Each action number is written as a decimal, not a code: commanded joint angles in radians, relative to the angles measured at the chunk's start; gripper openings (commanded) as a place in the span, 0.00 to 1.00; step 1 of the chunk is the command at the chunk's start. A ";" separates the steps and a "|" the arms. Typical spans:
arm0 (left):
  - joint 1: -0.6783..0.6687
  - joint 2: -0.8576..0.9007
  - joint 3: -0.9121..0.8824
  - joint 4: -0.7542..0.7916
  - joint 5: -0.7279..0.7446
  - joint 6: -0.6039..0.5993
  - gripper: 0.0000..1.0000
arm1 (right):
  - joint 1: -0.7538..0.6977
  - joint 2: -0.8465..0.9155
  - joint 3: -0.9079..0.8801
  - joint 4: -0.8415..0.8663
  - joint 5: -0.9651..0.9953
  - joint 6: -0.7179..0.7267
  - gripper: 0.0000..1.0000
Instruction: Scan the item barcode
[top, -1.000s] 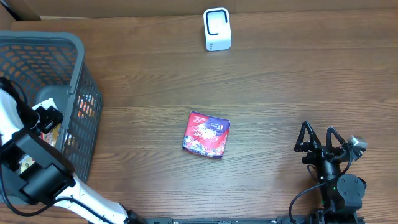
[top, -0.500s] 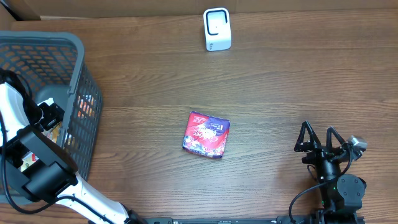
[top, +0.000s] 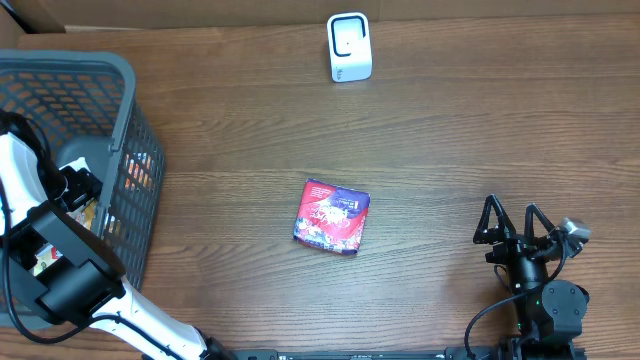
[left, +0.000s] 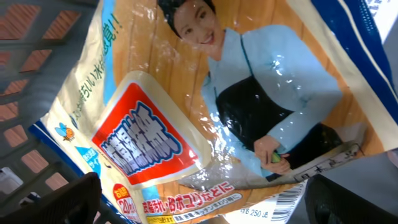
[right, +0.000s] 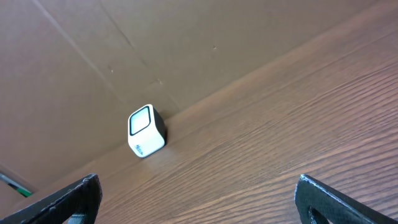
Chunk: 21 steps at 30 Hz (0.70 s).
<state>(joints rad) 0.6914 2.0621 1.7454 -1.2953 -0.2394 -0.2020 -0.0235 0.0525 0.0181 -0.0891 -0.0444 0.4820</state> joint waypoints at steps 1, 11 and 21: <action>0.003 -0.007 -0.011 0.001 -0.034 0.011 0.95 | 0.008 -0.008 -0.010 0.008 0.009 -0.007 1.00; 0.004 -0.007 -0.099 0.039 -0.034 -0.009 0.41 | 0.008 -0.008 -0.010 0.008 0.009 -0.007 1.00; 0.004 -0.015 -0.113 0.028 -0.033 -0.032 0.04 | 0.008 -0.008 -0.010 0.008 0.009 -0.007 1.00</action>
<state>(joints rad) 0.6914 2.0502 1.6165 -1.2469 -0.2737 -0.2138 -0.0235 0.0525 0.0181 -0.0895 -0.0441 0.4816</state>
